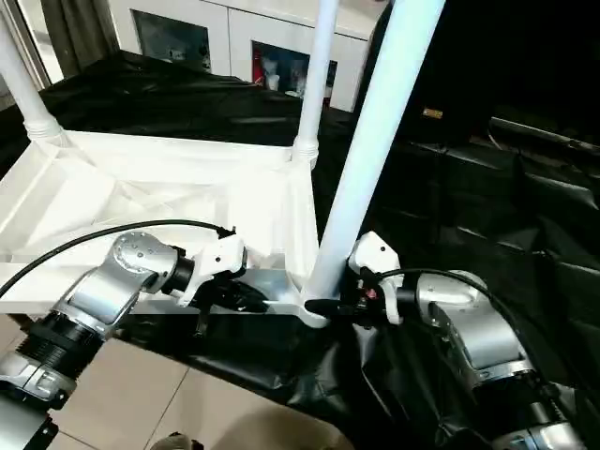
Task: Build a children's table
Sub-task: Rotate leg to tighten
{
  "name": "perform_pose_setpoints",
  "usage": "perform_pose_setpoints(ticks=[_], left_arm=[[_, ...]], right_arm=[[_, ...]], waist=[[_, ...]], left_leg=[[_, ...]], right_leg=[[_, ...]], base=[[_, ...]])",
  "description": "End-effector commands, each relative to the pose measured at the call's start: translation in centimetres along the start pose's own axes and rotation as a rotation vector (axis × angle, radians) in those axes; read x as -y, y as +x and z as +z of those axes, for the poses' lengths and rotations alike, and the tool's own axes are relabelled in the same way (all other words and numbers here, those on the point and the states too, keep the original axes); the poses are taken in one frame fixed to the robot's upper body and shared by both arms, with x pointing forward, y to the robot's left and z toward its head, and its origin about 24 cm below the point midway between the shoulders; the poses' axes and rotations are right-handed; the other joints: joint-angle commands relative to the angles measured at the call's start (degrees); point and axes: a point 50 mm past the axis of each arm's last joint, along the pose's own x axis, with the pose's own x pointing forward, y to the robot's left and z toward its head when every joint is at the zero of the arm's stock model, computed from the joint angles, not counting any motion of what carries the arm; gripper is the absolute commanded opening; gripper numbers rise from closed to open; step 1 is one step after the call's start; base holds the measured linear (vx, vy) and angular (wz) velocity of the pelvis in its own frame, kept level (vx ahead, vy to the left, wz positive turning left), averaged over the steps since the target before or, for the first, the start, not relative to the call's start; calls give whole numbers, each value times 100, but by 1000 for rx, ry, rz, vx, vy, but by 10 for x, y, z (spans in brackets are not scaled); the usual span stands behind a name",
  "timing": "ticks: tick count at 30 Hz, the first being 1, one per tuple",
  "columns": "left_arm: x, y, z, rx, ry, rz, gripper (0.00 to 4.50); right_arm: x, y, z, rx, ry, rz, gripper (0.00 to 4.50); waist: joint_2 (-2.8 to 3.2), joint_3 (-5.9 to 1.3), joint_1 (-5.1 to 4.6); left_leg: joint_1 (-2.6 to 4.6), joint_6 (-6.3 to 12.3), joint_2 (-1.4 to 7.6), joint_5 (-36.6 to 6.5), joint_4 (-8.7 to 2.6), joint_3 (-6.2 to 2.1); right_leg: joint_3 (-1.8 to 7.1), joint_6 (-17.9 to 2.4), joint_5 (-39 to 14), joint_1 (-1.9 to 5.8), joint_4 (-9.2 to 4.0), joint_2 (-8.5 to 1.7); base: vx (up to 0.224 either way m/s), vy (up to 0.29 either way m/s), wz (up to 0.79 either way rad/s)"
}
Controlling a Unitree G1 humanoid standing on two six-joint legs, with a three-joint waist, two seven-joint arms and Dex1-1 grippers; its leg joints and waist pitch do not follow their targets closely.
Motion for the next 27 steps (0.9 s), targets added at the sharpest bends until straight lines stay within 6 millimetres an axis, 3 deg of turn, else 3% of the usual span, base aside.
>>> perform_pose_setpoints(ticks=[1,2,5,6,10,11,13,14,19,23,27], left_arm=[[-4,12,14,33,6,34,0],[-9,16,15,36,-24,88,0],[-23,30,21,51,-110,233,0],[-28,42,27,56,-164,308,0],[-32,59,38,42,-182,387,0],[-31,65,40,33,-174,395,0],[-27,77,46,22,-155,393,0],[-25,80,49,26,-143,376,0],[-27,80,49,26,-126,365,0],[-31,73,49,54,-95,335,0],[-33,58,41,59,-76,277,0]], right_arm=[[7,5,-7,-5,63,-118,261],[12,9,-10,-1,105,-201,261],[21,25,-15,12,235,-443,261],[21,39,-16,14,311,-550,261],[18,60,-14,18,385,-659,261],[16,67,-12,26,395,-673,261],[11,83,-4,32,366,-670,261],[9,88,1,50,359,-651,296],[14,87,7,77,379,-667,351],[25,76,8,76,334,-679,382],[29,55,9,71,217,-506,382]], waist=[[-17,-392,-12],[-21,-389,-24],[-25,-403,-82],[-36,-403,-67],[8,-389,-77],[24,-397,-69],[29,-398,-71],[41,-400,-67],[52,-404,-69],[53,-376,-72],[48,-377,-60]], left_leg=[[58,139,118,-1116,-372,6],[74,14,110,-1249,-389,-11],[57,-116,87,-1391,-391,-23],[72,-148,90,-1398,-396,-39],[106,-244,80,-1653,-409,-44],[97,-238,74,-1688,-415,-63],[104,-191,78,-1680,-419,-44],[86,-174,72,-1677,-432,-58],[70,-94,71,-1602,-439,-58],[77,-73,73,-1783,-458,-59],[47,17,85,-1706,-457,-66]], right_leg=[[235,-1180,-1141,255,-428,-276],[227,-1081,-1426,242,-461,-273],[225,-957,-1685,221,-478,-271],[212,-927,-1756,231,-495,-275],[224,-798,-2089,170,-567,-286],[212,-755,-2058,202,-563,-285],[222,-767,-1844,174,-575,-271],[213,-769,-1746,215,-569,-266],[212,-800,-1528,236,-548,-263],[206,-794,-1767,219,-592,-268],[204,-802,-1626,270,-576,-273]], base=[[0,0,0],[0,0,0],[0,0,0],[0,0,0],[0,0,0],[0,0,0],[0,0,0],[0,0,0],[0,0,0],[0,0,0],[0,0,0]])
